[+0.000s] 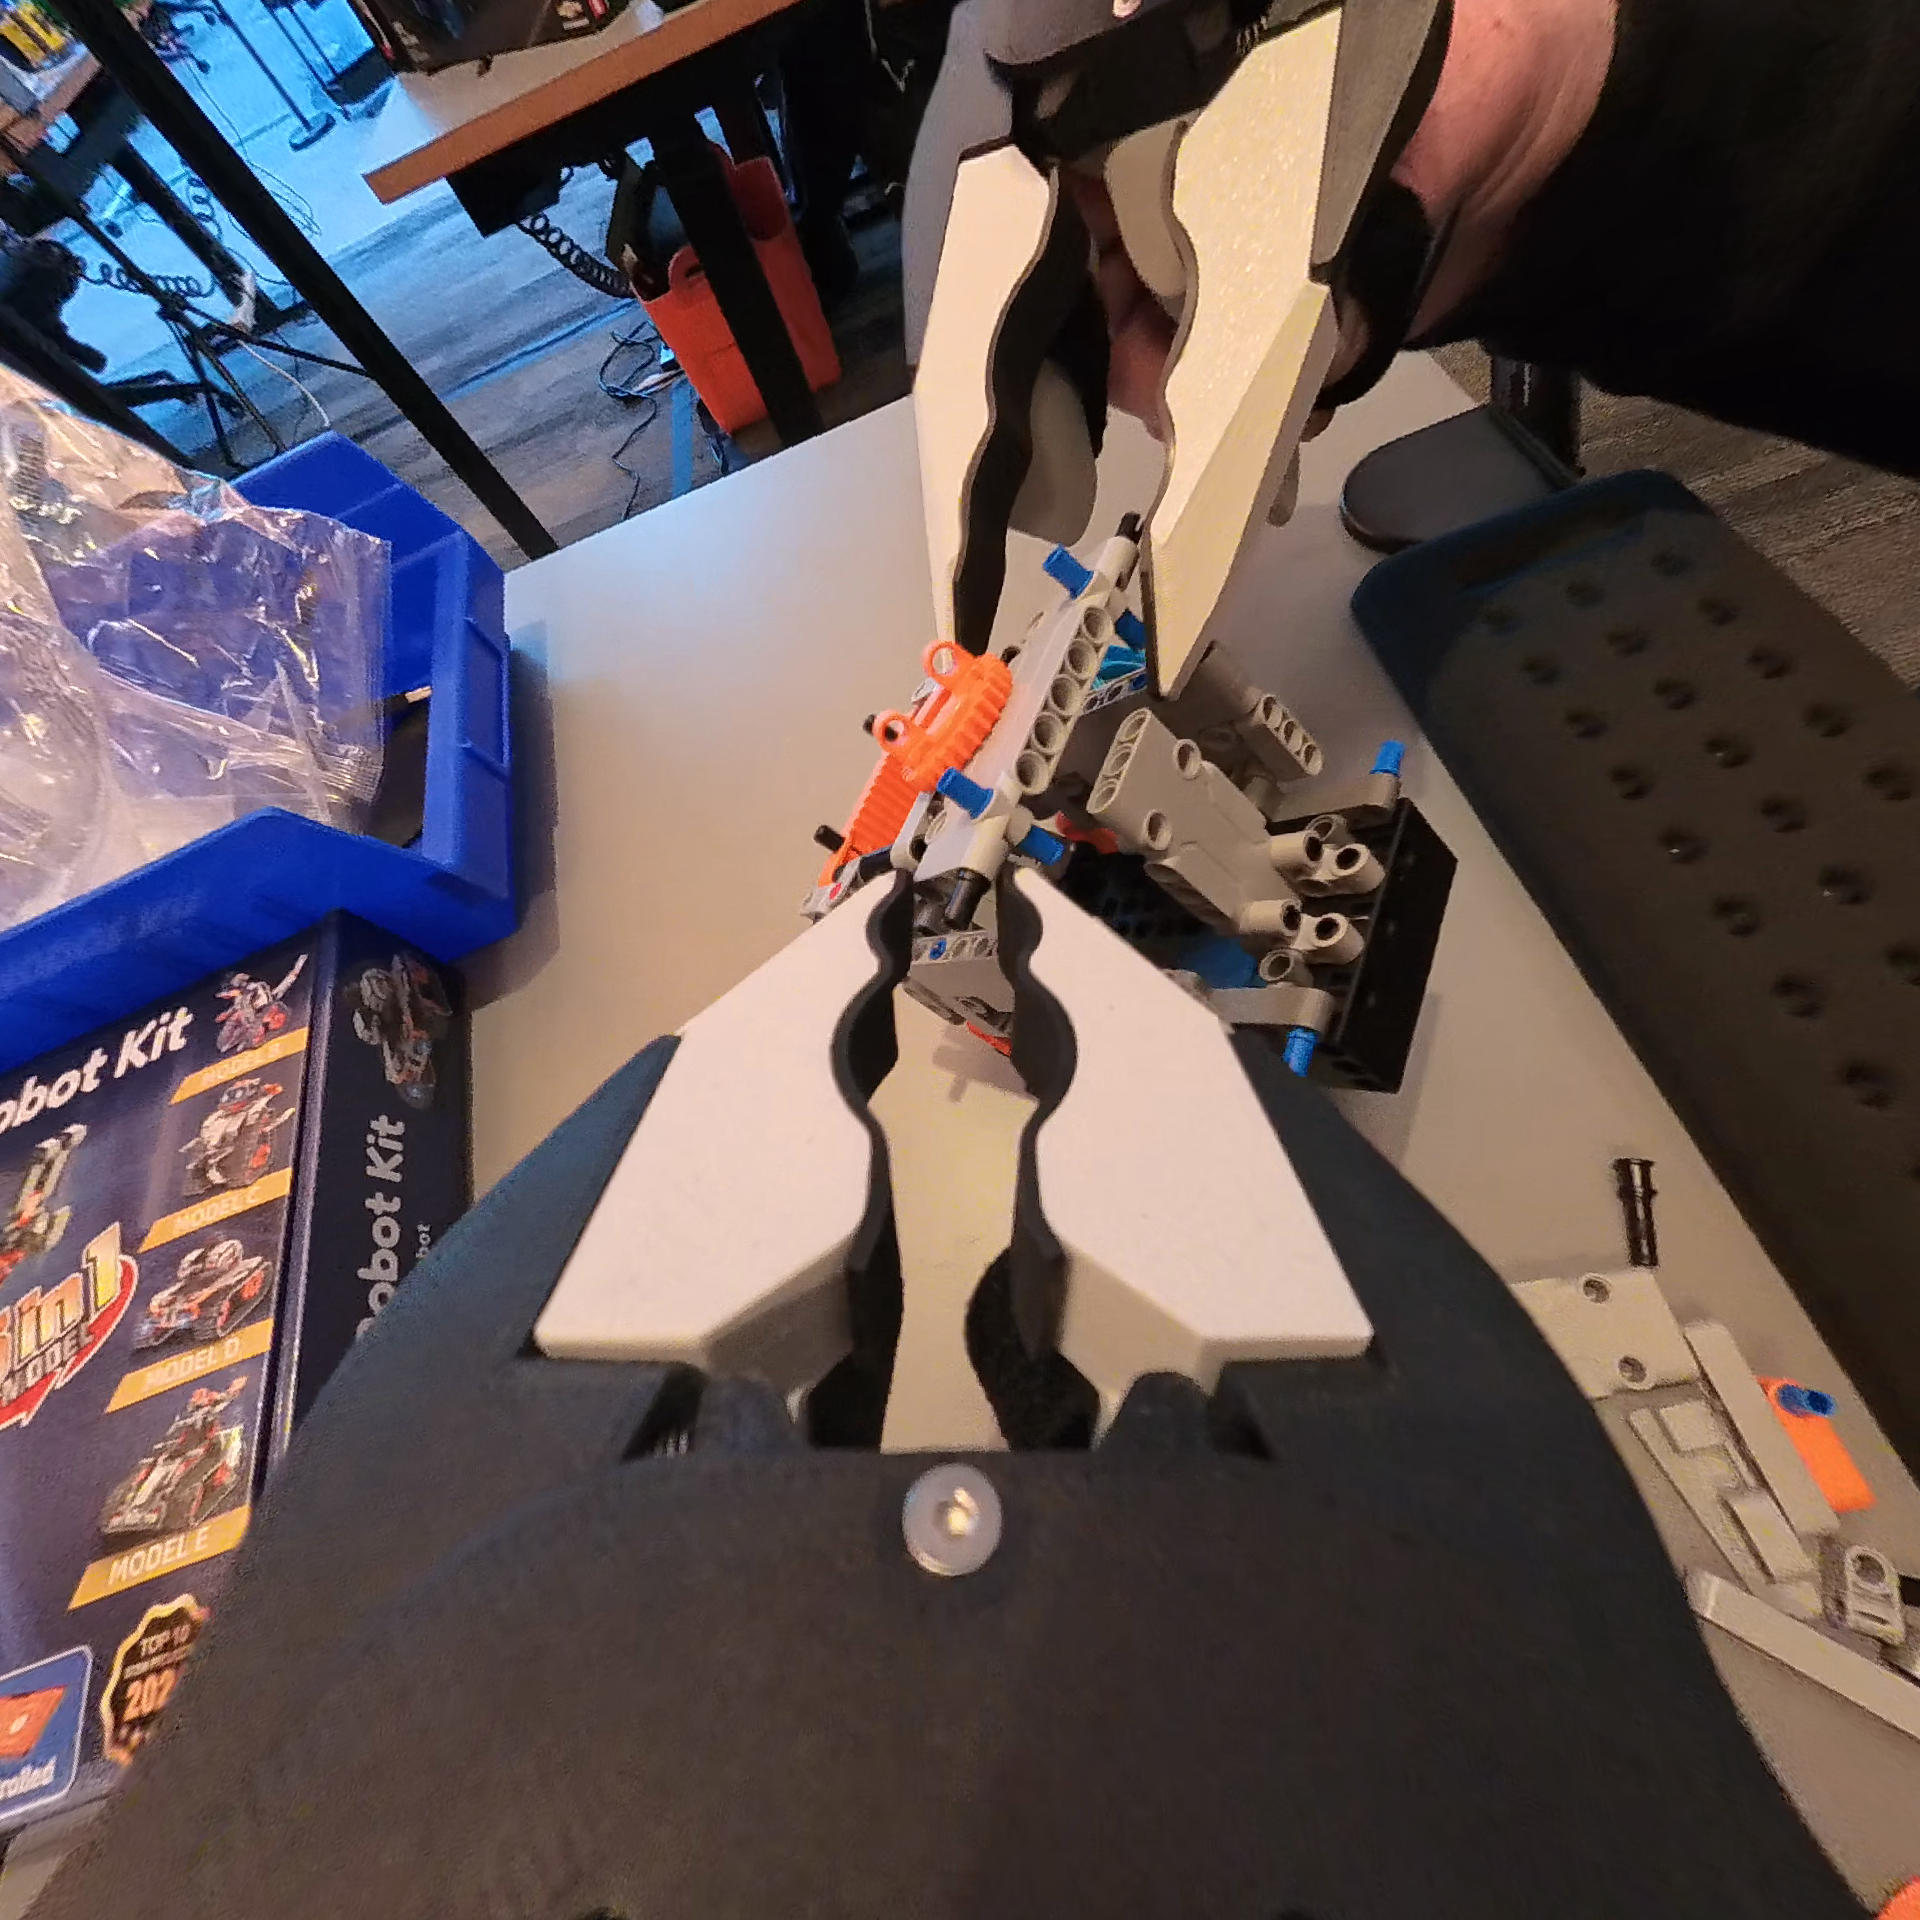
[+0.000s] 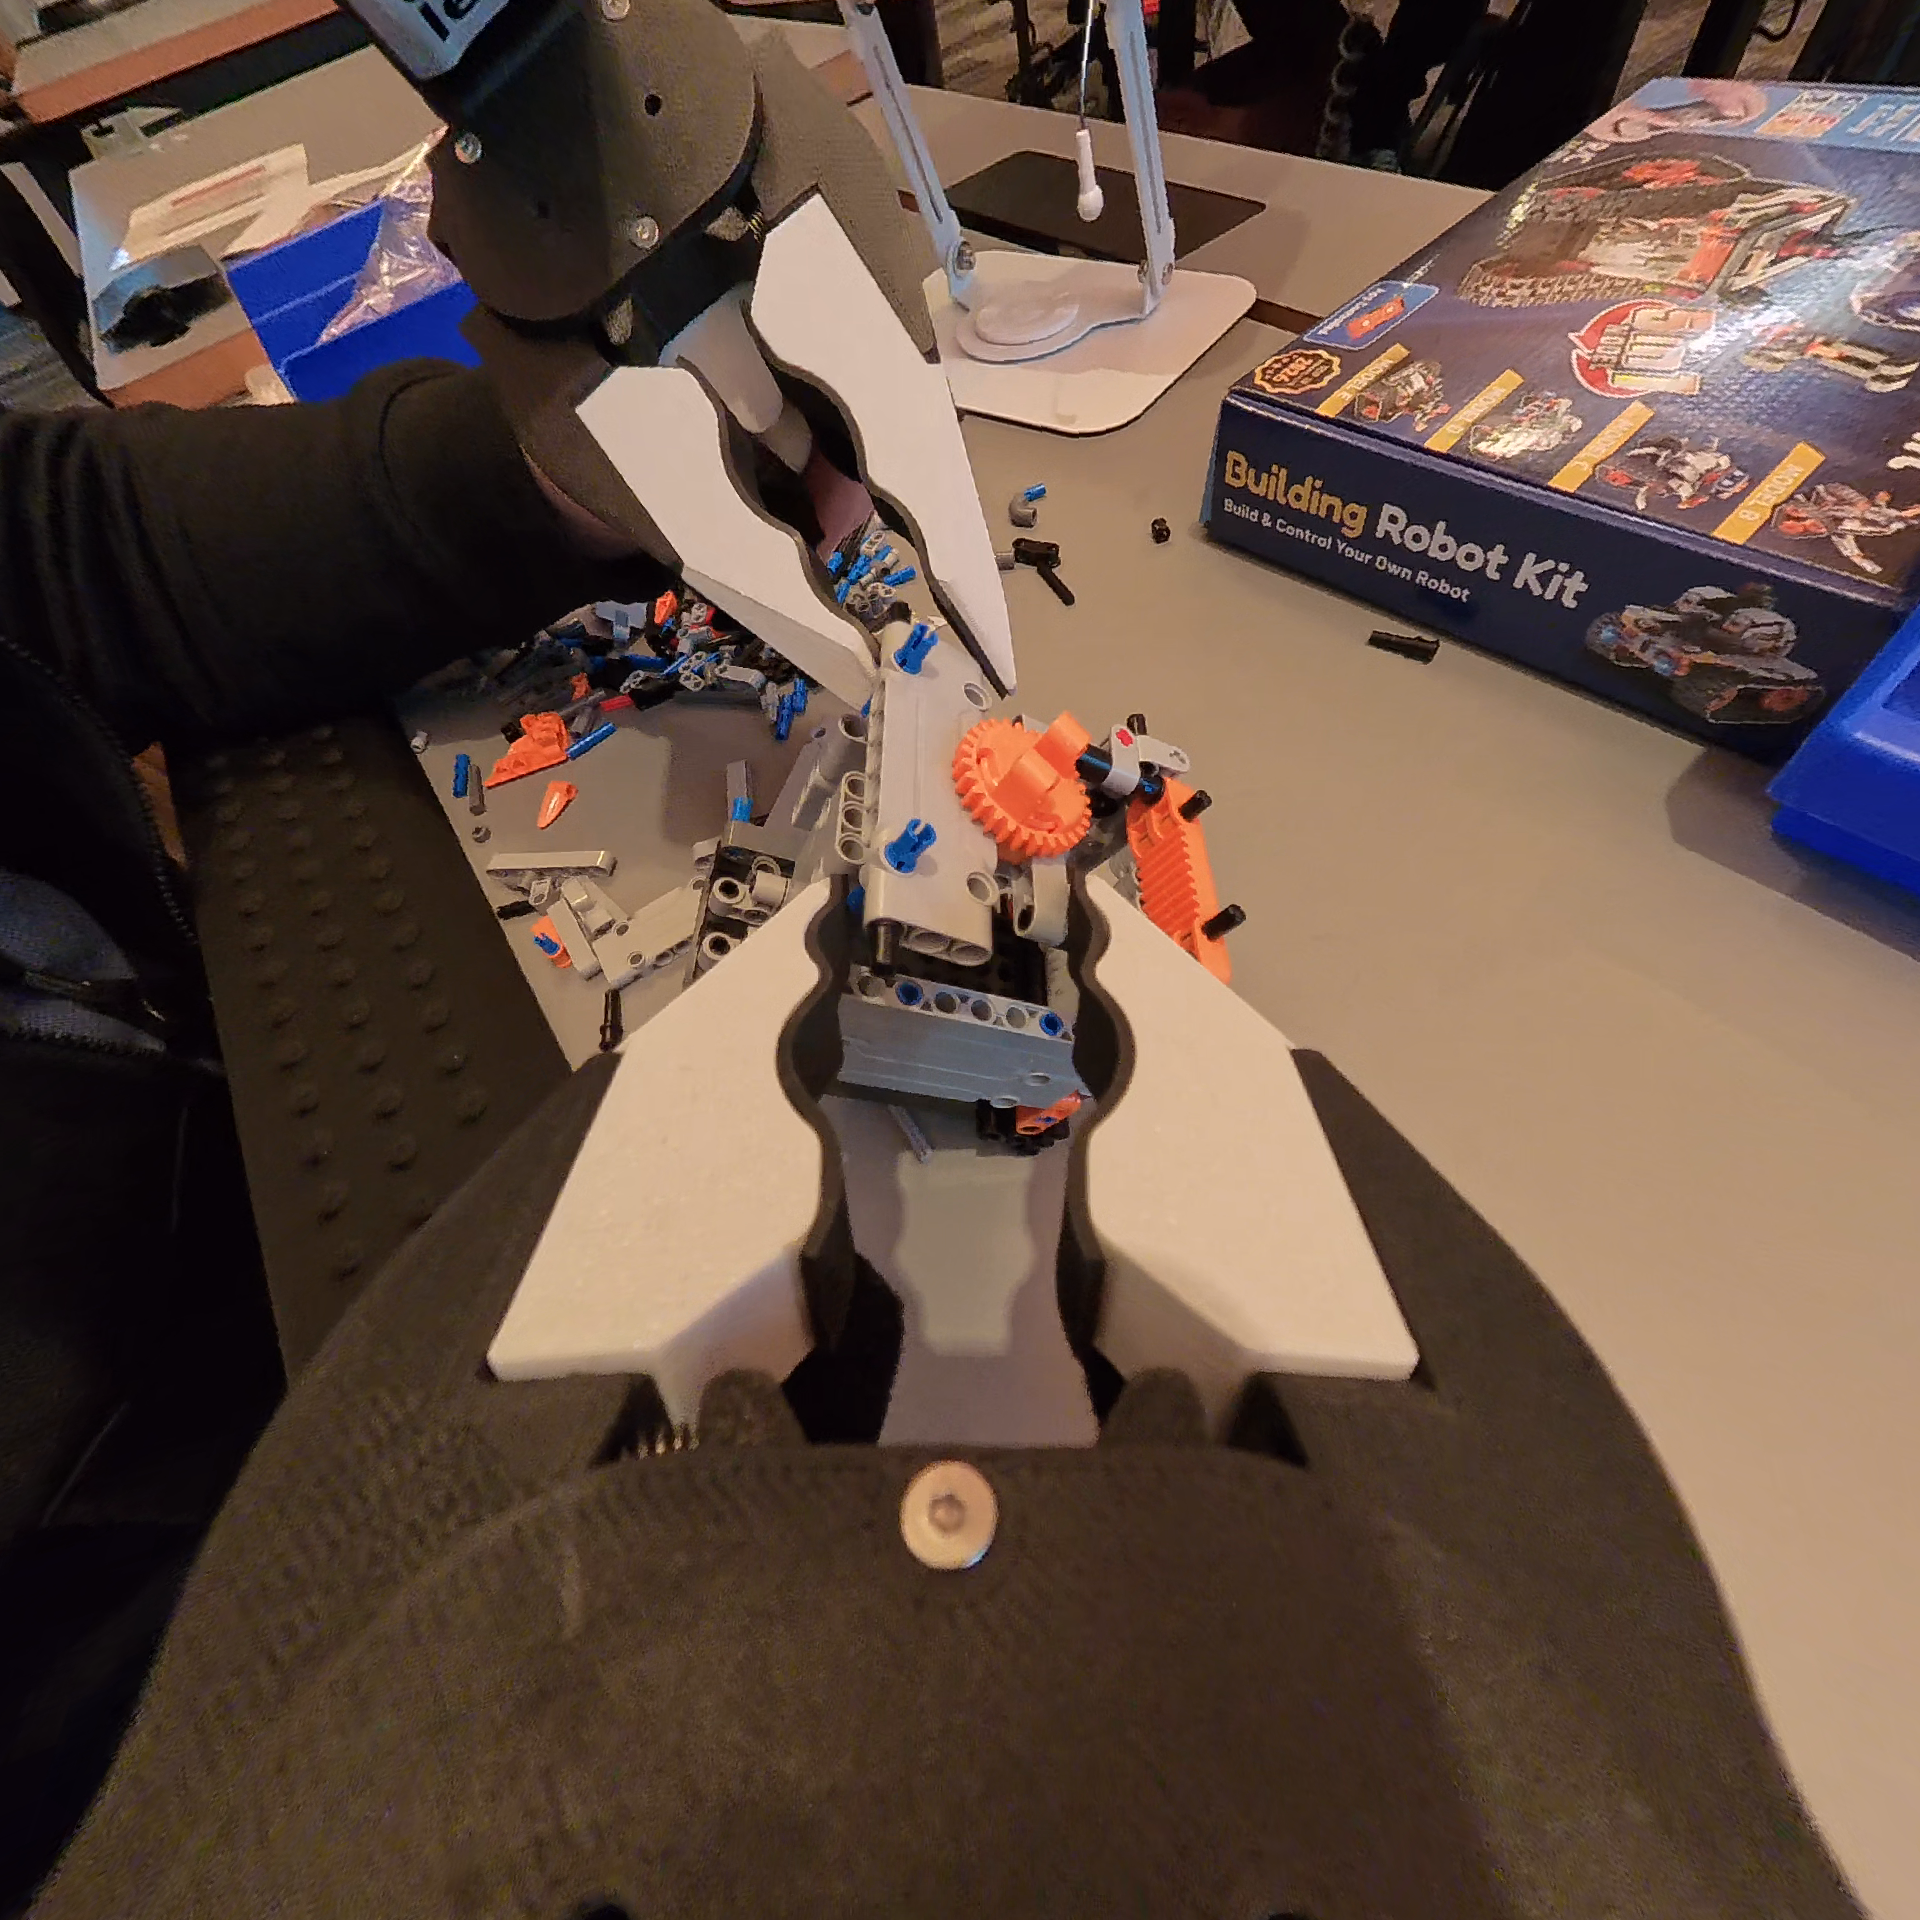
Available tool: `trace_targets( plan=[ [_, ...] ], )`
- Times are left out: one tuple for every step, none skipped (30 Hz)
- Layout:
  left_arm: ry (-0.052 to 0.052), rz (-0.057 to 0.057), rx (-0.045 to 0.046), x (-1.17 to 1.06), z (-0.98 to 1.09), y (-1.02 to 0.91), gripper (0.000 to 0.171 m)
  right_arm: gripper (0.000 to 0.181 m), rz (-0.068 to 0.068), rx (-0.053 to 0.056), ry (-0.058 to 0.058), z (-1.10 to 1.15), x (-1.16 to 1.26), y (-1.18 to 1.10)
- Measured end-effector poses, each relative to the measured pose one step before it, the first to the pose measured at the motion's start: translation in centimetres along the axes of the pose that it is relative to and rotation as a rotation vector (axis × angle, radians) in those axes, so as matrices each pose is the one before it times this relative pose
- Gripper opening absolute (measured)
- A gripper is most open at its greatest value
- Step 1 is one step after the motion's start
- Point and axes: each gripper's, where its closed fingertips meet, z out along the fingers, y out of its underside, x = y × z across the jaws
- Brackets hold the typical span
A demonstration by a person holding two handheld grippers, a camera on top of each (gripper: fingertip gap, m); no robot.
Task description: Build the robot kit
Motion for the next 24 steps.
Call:
trace_targets(
  plan=[
    [-0.0068,-0.0017,-0.00157,-0.047,0.02,-0.022,0.013,0.04,-0.0007,0.0003,0.0052,-0.009,0.034,-0.013],
    [-0.0077,-0.0023,-0.00043,-0.022,0.059,-0.006,0.013,0.04,0.0018,0.0011,0.0093,-0.009,0.088,0.009],
    [-0.0079,-0.0018,0.00291,0.007,0.036,-0.049,0.013,0.042,0.0029,-0.0005,0.0156,-0.002,0.145,0.05],
    [-0.0112,-0.0008,-0.00073,-0.046,0.035,-0.014,0.012,0.047,-0.002,-0.0016,0.0239,-0.025,0.154,0.063],
    [-0.0188,0.0007,-0.00521,-0.138,0.044,0.026,0.012,0.048,-0.0095,0.0052,0.0242,-0.106,0.03,-0.009],
    [-0.0087,0.0012,-0.00289,0.001,0.06,-0.007,0.012,0.048,-0.0095,0.0105,0.022,-0.136,-0.057,-0.062],
    [0.0006,0.0017,0.00279,0.12,0.013,-0.092,0.012,0.049,-0.0103,0.0064,0.0307,-0.127,0.038,0.014],
    [-0.0128,0.0036,0.00191,-0.041,-0.014,-0.07,0.012,0.05,-0.0207,-0.0048,0.0437,-0.108,0.176,0.182],
    [-0.026,0.0076,-0.00361,-0.162,0.011,0.014,0.012,0.049,-0.0305,-0.0116,0.0558,-0.159,0.299,0.249],
    [-0.0237,0.018,-0.00149,-0.023,-0.019,-0.069,0.012,0.049,-0.0355,-0.0073,0.0499,-0.214,0.125,0.116],
    [-0.023,0.025,-0.00477,0.06,-0.033,-0.112,0.012,0.045,-0.0395,-0.0027,0.0407,-0.278,-0.096,-0.052],
    [-0.0447,0.0295,-0.01535,-0.147,-0.083,0.009,0.011,0.043,-0.054,-0.0118,0.0579,-0.286,0.062,-0.011],
    [-0.0444,0.0394,-0.01283,0.018,-0.147,0.001,0.011,0.039,-0.0666,-0.0161,0.0529,-0.315,-0.038,0.045],
    [-0.0315,0.0402,-0.00597,0.298,-0.227,-0.076,0.011,0.033,-0.0543,-0.0192,0.0365,-0.261,-0.15,0.104],
    [-0.0248,0.039,-0.00578,0.428,-0.206,-0.022,0.012,0.029,-0.0391,-0.0125,0.0191,-0.136,-0.328,0.069],
    [-0.0291,0.0364,-0.00812,0.332,-0.207,0.035,0.012,0.026,-0.0254,-0.0033,0.004,-0.003,-0.478,0.011],
    [-0.0327,0.0329,-0.01333,0.228,-0.194,0.115,0.012,0.023,-0.0207,-0.0014,0.0079,0.053,-0.313,0.071],
    [-0.0202,0.029,-0.00803,0.317,-0.204,0.06,0.012,0.02,-0.0154,-0.0014,0.0063,0.084,-0.206,0.15],
    [-0.0045,0.0193,0.00084,0.464,-0.198,-0.053,0.012,0.019,-0.003,-0.0069,-0.0046,0.163,-0.23,0.243],
    [-0.0112,0.011,-0.00598,0.212,-0.111,0.059,0.012,0.018,-0.0014,0.0002,-0.0053,0.137,-0.23,0.135],
    [-0.0115,0.0074,-0.00751,0.073,-0.057,0.096,0.012,0.017,-0.0057,0.0112,0.0074,0.048,-0.046,-0.048],
    [-0.0066,0.0053,-0.00371,0.019,-0.038,0.054,0.012,0.017,-0.0042,0.0068,0.0062,0.029,-0.045,-0.032],
    [-0.004,0.0005,-0.00082,0.007,-0.035,0.037,0.012,0.017,-0.0051,0.0067,0.0069,0.01,-0.042,-0.066],
    [0.0008,-0.0084,-0.00001,0.039,-0.027,0.07,0.012,0.017,-0.0008,0.0033,0.0055,0.068,-0.046,-0.003]
  ],
)
